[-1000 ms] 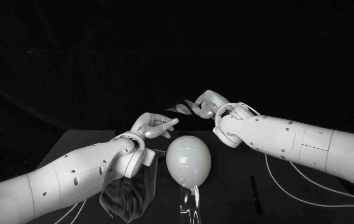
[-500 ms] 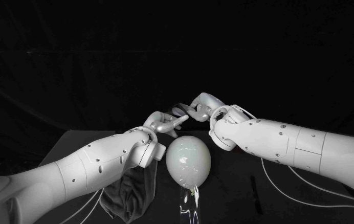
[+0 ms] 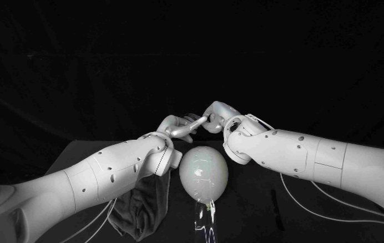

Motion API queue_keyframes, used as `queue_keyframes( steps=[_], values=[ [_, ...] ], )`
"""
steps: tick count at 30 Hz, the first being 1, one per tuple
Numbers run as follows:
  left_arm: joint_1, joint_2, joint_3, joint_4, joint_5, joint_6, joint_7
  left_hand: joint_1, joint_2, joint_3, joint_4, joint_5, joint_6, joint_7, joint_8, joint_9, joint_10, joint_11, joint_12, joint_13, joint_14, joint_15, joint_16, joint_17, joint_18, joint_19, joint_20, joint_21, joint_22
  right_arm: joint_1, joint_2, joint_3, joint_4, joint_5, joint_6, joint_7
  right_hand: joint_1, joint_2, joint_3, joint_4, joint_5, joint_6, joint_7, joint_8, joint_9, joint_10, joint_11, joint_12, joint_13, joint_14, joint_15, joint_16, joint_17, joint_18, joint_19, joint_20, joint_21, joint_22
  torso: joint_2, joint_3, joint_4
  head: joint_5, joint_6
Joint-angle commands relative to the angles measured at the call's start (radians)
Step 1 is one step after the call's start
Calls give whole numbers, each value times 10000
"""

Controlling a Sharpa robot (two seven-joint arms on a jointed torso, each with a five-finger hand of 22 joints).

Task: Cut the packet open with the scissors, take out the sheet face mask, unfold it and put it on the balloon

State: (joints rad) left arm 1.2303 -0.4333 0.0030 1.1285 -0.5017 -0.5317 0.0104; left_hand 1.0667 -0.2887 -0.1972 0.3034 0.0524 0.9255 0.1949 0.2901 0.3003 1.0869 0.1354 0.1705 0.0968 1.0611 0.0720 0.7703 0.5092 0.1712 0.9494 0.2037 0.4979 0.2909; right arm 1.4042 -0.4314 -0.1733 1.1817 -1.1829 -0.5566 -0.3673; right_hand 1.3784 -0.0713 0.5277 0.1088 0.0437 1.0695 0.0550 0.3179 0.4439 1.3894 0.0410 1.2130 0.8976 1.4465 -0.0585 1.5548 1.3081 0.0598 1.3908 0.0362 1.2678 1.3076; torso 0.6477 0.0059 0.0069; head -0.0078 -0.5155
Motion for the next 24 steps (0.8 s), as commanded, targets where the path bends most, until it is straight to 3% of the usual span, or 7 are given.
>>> queue_keyframes(
  steps=[1, 6, 9, 11, 12, 15, 24],
  values=[
    [33, 32, 11, 35, -85, -131, -90, -170, 25, -42, 4, 76, 22, -2, 53, 25, -25, -7, 57, 2, -106, 14, 49, 17, 33, -104, -4, 64, 12, -9, 0, 6, 46, -436, 147, -257, -10, 48, 41, 0, 52, -20, -67, 1067, 827, 1804, -665, 3550, 6714, 1178, -237, 61, 2302, 144, 28, -64, 17, 336, -3, -13, 4, -13, -3],
    [37, -2, 10, 29, -75, 417, -518, -277, 352, 251, -4, 103, 60, -43, 171, 79, -10, -33, 132, 14, -136, 0, 109, 46, 47, -158, 23, 102, 41, -12, -46, 6, 162, -561, 102, -316, -85, 22, 149, -48, 51, -27, -65, 1097, 837, 1807, -662, 3560, 6720, 1179, -235, 62, 2306, 143, 32, -63, 19, 346, 4, -10, -4, -29, 11],
    [38, -15, 10, 5, -66, 629, -706, -124, 1089, 826, -30, 22, 282, -174, 482, 209, 287, -169, 411, 102, -9, -119, 328, 133, 90, -120, 22, 270, 138, -13, -64, 7, 215, -598, 83, -334, -85, 22, 149, -48, 51, -27, -65, 1097, 837, 1807, -662, 3560, 6720, 1179, -235, 62, 2306, 143, 32, -63, 19, 346, 3, -3, 2, -18, -8],
    [39, -18, 9, -15, -63, 696, -799, -113, 1158, 874, -25, 8, 287, -187, 511, 220, 301, -177, 434, 108, -2, -129, 351, 142, 91, -118, 21, 293, 152, -13, -75, 7, 249, -612, 75, -343, -140, 0, 222, -84, 51, -29, -66, 1119, 845, 1811, -663, 3569, 6727, 1181, -234, 66, 2318, 139, 43, -62, 33, 364, 3, 2, 6, -15, -12],
    [40, -17, 9, -29, -61, 727, -842, 150, 1830, 1255, -59, -12, 388, -254, 628, 266, 437, -238, 542, 146, 72, -180, 447, 178, 101, -86, 7, 369, 195, -13, -82, 7, 270, -619, 72, -347, -140, 0, 222, -84, 51, -29, -66, 1119, 845, 1811, -663, 3569, 6727, 1181, -234, 66, 2318, 139, 43, -62, 33, 364, -1, 1, 5, -10, -24],
    [41, -12, 9, -61, -58, 791, -934, 515, 2336, 1545, -96, -28, 417, -311, 753, 310, 511, -293, 643, 175, 117, -233, 561, 218, 104, -73, -15, 485, 264, -13, -103, 7, 338, -629, 78, -363, -158, -8, 248, -98, 51, -30, -66, 1126, 848, 1811, -663, 3571, 6727, 1181, -235, 65, 2316, 139, 43, -62, 32, 366, -6, -4, -5, -8, -32],
    [43, -35, 9, -98, -45, 858, -1058, 1724, 2891, 1893, -135, -30, 324, -393, 978, 364, 521, -360, 794, 204, 82, -291, 724, 255, 94, -180, -48, 724, 417, -14, -161, 8, 434, -634, 115, -419, -177, -16, 276, -113, 51, -32, -67, 1135, 850, 1812, -664, 3572, 6728, 1180, -235, 64, 2313, 139, 44, -62, 32, 368, 2, -1, 1, -30, -59]
  ],
)
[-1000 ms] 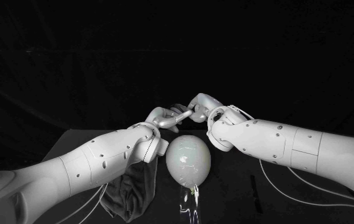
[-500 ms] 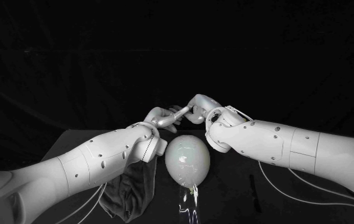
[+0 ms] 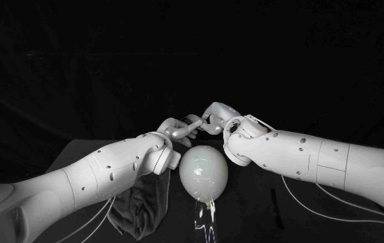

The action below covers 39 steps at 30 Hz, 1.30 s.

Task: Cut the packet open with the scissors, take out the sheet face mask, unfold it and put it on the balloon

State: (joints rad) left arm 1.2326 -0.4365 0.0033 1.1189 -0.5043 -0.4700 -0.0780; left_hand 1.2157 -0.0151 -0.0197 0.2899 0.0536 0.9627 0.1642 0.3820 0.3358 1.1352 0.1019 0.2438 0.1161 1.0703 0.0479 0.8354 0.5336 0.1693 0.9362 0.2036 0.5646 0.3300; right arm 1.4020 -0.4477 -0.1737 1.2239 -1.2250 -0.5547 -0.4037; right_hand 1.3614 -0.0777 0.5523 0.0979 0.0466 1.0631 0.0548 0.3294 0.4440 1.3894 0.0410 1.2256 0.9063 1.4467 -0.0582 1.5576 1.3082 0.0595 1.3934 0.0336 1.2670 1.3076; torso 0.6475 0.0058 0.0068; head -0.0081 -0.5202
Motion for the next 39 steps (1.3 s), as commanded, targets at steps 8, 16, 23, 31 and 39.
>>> queue_keyframes(
  steps=[8, 16, 23, 31, 39],
  values=[
    [29, -46, 7, 47, 163, 145, -8, 1008, 648, 464, 3, -38, -328, -13, 26, -59, -214, 37, 11, -43, -115, -5, 104, -9, 103, -194, -32, 173, 107, 9, -13, 11, -47, -212, 111, -89, -7, 49, 31, -3, 23, 32, -64, 1020, 850, 1812, -664, 3446, 6641, 1178, -238, 36, 2312, 142, 18, -36, 40, 367, 9, -2, 1, -49, -52],
    [37, -135, 6, 153, 387, 159, 179, 1765, 1107, 1460, 21, -35, -521, 59, -48, -189, -426, 119, -43, -137, -407, 86, -60, -138, 92, -482, 48, 193, 139, 9, -10, 12, -157, -216, 78, -150, -52, 33, 91, -33, 22, 29, -65, 1037, 855, 1812, -664, 3447, 6642, 1179, -239, 38, 2319, 140, 25, -37, 48, 379, 0, 0, 10, -76, -75],
    [39, -206, 3, 197, 664, 122, 353, 1865, 663, 3315, 21, -56, -586, 103, 11, -325, -502, 186, -43, -294, -598, 141, -121, -282, 109, -778, 151, 327, 230, 9, -10, 13, -196, -213, 88, -174, -67, 33, 111, -40, 22, 27, -64, 1041, 857, 1813, -664, 3450, 6644, 1181, -239, 41, 2330, 137, 31, -37, 57, 388, -2, -8, 0, -115, -67],
    [39, -240, 2, 224, 781, 368, 415, 1756, -200, 3692, -18, -50, -659, 194, 75, -337, -593, 243, -73, -363, -739, 208, -167, -343, 95, -916, 193, 357, 252, 9, 19, 13, -219, -205, 98, -182, -67, 33, 111, -40, 22, 27, -64, 1041, 857, 1813, -664, 3450, 6644, 1181, -239, 41, 2330, 137, 31, -37, 57, 388, 5, 0, 10, -132, -73],
    [39, -260, 2, 283, 942, 579, 552, 1408, -1062, 3215, -31, -54, -737, 303, 96, -354, -675, 334, -70, -387, -929, 307, -231, -392, 78, -1075, 266, 296, 223, 9, 48, 13, -235, -203, 91, -206, -67, 33, 111, -40, 22, 27, -64, 1041, 857, 1813, -664, 3450, 6644, 1181, -239, 41, 2330, 137, 31, -37, 57, 388, 1, 1, -2, -149, -79]
  ],
)
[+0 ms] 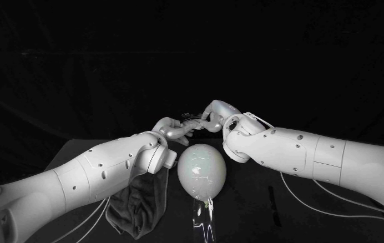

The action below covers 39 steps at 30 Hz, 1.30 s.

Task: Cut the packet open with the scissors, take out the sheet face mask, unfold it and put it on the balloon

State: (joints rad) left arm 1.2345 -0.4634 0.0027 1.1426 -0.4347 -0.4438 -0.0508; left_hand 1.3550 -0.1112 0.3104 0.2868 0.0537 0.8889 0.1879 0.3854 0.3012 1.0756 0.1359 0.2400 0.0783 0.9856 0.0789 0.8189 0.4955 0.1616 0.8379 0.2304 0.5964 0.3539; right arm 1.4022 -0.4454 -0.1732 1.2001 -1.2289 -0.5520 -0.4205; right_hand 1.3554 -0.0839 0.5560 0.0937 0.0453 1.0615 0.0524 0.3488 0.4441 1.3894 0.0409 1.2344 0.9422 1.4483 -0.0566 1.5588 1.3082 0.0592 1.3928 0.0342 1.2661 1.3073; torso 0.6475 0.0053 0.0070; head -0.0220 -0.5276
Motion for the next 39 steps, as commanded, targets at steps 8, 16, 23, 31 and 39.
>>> queue_keyframes(
  steps=[8, 16, 23, 31, 39],
  values=[
    [20, 3, 7, 133, 522, 522, 375, -203, -83, -226, -2, -54, 70, 14, 137, -13, 4, -39, 63, 9, -226, -4, -89, -42, 155, -211, 65, -72, -43, 7, 76, 8, -17, -163, 3, -53, -7, 95, 73, 2, 35, 43, -40, 847, 856, 1813, -664, 3363, 6285, 1165, -255, 29, 2330, 141, 37, -43, 66, 391, 3, 3, -9, -37, -21],
    [20, -22, 5, 162, 573, 721, 320, 1073, -99, 375, -728, -44, 84, -55, 194, -36, -64, -98, 34, -42, -392, -80, -142, -98, 180, -294, 105, -69, -43, 7, 74, 9, -42, -163, -83, -60, -53, 89, 130, -18, 34, 42, -40, 864, 861, 1814, -664, 3364, 6286, 1164, -255, 29, 2328, 138, 47, -43, 79, 407, 3, 5, -1, -42, -28],
    [19, -51, 4, 184, 740, 756, 414, 1526, -105, 1070, -1087, -52, 202, -40, 260, -63, 55, -92, 11, -91, -522, -66, -221, -175, 174, -400, 101, 46, 41, 6, 79, 9, -80, -159, -77, -59, -53, 89, 130, -18, 34, 42, -40, 864, 861, 1814, -664, 3364, 6286, 1164, -255, 29, 2328, 138, 47, -43, 79, 407, 1, 4, 1, -41, -33],
    [18, -68, 4, 149, 1090, 629, 712, 1839, 310, 1897, -1775, -57, 384, -58, 422, -37, 371, -146, -46, -124, -526, -123, -341, -327, 118, -712, -39, 796, 598, 6, 52, 9, -40, -140, -20, -42, -74, 83, 147, -24, 34, 41, -41, 870, 863, 1814, -663, 3364, 6286, 1166, -256, 31, 2334, 134, 57, -43, 95, 420, 3, 5, 1, -52, -41],
    [18, -67, 4, 132, 1244, 607, 890, 1470, 565, 2372, -2309, -73, 380, -83, 457, -38, 614, -171, -301, -134, -454, -138, -448, -500, -22, -1531, -148, 1996, 1557, 6, 32, 9, -6, -114, 23, -17, -87, 78, 153, -26, 34, 41, -40, 873, 864, 1814, -663, 3364, 6286, 1166, -256, 32, 2337, 132, 61, -43, 101, 426, 2, 4, -1, -56, -62]
  ],
)
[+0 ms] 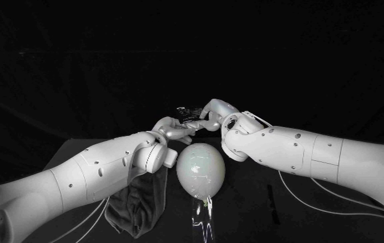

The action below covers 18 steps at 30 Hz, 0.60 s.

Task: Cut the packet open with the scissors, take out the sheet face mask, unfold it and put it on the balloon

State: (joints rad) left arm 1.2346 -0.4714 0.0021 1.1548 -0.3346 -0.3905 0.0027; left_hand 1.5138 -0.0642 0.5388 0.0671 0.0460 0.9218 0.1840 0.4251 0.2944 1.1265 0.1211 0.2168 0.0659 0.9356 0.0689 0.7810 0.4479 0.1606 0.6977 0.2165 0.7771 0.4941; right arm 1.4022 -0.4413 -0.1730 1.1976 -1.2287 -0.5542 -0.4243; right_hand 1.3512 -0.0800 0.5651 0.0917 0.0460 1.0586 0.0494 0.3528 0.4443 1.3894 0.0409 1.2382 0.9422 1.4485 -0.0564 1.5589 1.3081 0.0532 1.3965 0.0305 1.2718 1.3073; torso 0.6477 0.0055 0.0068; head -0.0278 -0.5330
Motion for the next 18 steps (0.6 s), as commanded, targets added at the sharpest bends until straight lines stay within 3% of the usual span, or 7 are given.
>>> queue_keyframes(
  steps=[1, 9, 18],
  values=[
    [17, 16, 10, 9, 256, 71, 376, -122, 128, 131, -135, 15, 68, -66, 67, 32, 139, -35, -73, -8, 46, -41, -73, -30, -13, -163, -13, 240, 195, 7, -13, 8, 25, -112, 52, 26, -45, 39, 62, -6, 28, 69, -10, 833, 862, 1814, -663, 3326, 6286, 1164, -258, 31, 2338, 192, 24, -6, 43, 425, -2, 2, -2, 0, -10],
    [17, 17, 10, -10, 386, 6, 508, -403, 327, 627, -279, 15, 92, -115, 16, -7, 284, -60, -265, -17, 75, -56, -60, -79, -30, -563, -18, 795, 633, 7, -92, 8, 130, -57, 68, 100, -63, 32, 71, -8, 29, 68, -9, 837, 863, 1814, -663, 3326, 6286, 1165, -258, 32, 2341, 195, 16, -6, 29, 416, -4, 0, -7, 3, -19],
    [17, -4, 9, -32, 561, -58, 511, -851, 341, 1114, -299, 20, 135, -99, 1, -21, 385, -49, -407, -7, 80, -40, 11, -84, -10, -827, 49, 1064, 842, 10, -255, 8, 397, -21, -8, 173, -79, 25, 78, -10, 28, 65, -9, 841, 864, 1814, -663, 3326, 6286, 1161, -258, 26, 2323, 196, 14, -6, 25, 414, -4, 2, -10, 17, -32]
  ],
)
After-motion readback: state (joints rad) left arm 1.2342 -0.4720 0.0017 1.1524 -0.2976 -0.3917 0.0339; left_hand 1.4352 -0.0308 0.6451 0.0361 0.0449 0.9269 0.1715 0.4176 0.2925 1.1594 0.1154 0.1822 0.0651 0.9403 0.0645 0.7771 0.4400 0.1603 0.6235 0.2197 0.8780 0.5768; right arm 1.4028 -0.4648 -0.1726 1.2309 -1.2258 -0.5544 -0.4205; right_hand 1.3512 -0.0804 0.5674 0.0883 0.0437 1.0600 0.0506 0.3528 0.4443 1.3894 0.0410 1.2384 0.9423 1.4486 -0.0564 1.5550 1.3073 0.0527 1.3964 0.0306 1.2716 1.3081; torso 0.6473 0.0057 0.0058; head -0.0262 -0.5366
